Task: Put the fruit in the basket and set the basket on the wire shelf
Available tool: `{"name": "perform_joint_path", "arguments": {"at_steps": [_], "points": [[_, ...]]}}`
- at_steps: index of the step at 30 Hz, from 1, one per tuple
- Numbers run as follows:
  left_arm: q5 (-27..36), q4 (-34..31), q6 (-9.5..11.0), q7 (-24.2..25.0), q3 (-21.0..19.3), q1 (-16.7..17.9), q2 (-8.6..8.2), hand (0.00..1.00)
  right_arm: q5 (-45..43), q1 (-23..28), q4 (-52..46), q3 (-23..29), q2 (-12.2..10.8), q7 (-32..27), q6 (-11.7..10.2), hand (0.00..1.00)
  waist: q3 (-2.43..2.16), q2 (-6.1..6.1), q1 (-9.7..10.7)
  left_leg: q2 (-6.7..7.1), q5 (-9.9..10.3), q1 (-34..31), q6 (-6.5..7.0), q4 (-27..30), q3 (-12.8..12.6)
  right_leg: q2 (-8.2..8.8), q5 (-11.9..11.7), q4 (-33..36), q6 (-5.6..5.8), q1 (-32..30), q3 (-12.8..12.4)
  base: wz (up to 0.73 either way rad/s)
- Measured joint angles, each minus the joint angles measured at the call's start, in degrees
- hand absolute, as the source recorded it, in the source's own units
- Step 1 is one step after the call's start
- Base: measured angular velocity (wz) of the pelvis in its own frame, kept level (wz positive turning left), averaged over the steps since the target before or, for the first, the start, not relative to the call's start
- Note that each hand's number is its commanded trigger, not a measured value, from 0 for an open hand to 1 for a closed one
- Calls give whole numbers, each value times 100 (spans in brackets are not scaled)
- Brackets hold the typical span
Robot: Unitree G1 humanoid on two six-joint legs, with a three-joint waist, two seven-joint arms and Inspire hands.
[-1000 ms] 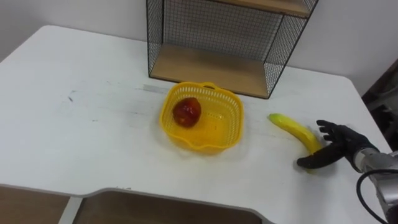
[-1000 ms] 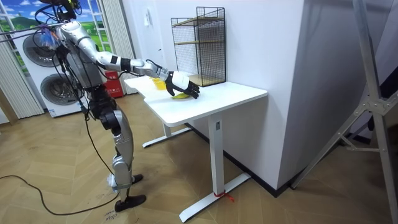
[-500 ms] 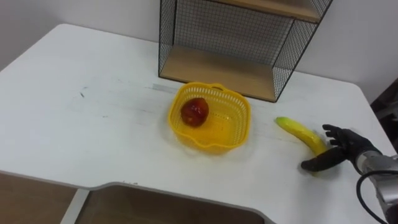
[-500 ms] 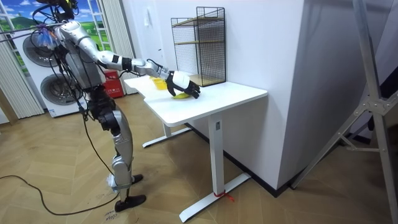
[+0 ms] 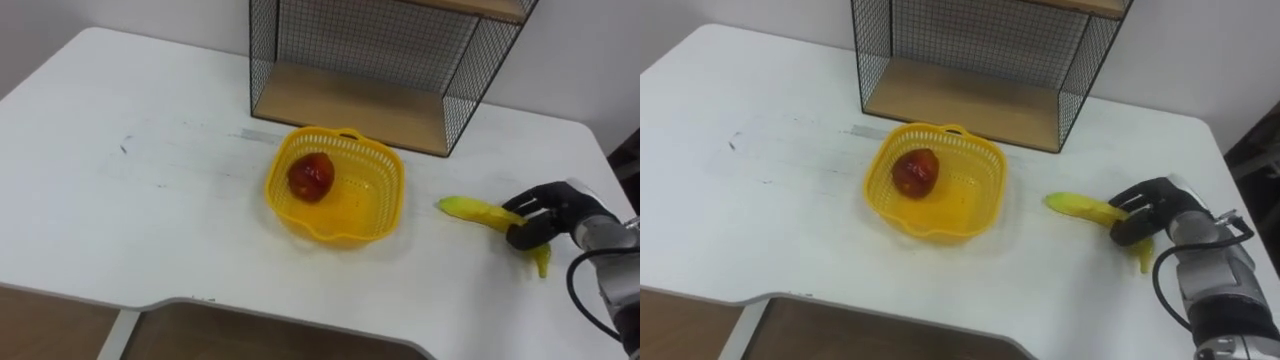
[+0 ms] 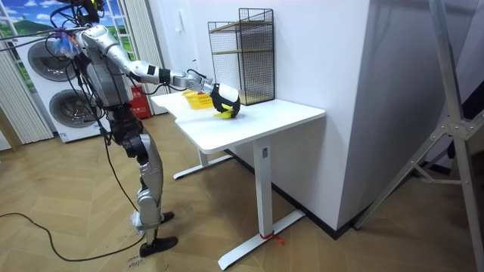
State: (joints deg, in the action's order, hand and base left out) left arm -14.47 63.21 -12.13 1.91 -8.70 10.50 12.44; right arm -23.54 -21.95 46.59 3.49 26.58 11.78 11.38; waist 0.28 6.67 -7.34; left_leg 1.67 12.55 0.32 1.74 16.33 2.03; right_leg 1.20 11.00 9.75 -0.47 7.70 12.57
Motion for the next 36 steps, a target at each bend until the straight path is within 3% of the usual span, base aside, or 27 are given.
{"name": "perform_joint_path", "arguments": {"at_steps": [14, 19, 28, 36], "points": [[-23, 87, 13, 161, -3, -81, 4, 0, -52, 0, -3, -1, 0, 221, 0, 100, 5, -9, -84, 4, 1, 4, 1, 4, 3, 3, -1, 10, -2, 36, 10, 0], [5, 97, 21, 111, 58, -178, 4, 0, 296, 4, -3, -14, -1, 191, -5, 100, 29, -51, -56, 1, 2, 6, 0, 35, 6, -5, -6, 8, -9, 58, 5, 0], [-23, 87, 116, 115, 55, -198, 3, 0, 305, 10, -242, -11, -6, 155, -34, 100, -16, -135, -19, -2, 1, -9, 0, 29, -31, -6, -6, 9, -10, -34, -42, -2], [-10, 91, 133, 100, 40, -190, -4, 0, 193, 132, -1418, -10, -129, 151, -31, 100, -39, -151, 89, -3, -5, 37, 10, -97, -108, 0, -9, 6, -7, -28, -141, -5]]}}
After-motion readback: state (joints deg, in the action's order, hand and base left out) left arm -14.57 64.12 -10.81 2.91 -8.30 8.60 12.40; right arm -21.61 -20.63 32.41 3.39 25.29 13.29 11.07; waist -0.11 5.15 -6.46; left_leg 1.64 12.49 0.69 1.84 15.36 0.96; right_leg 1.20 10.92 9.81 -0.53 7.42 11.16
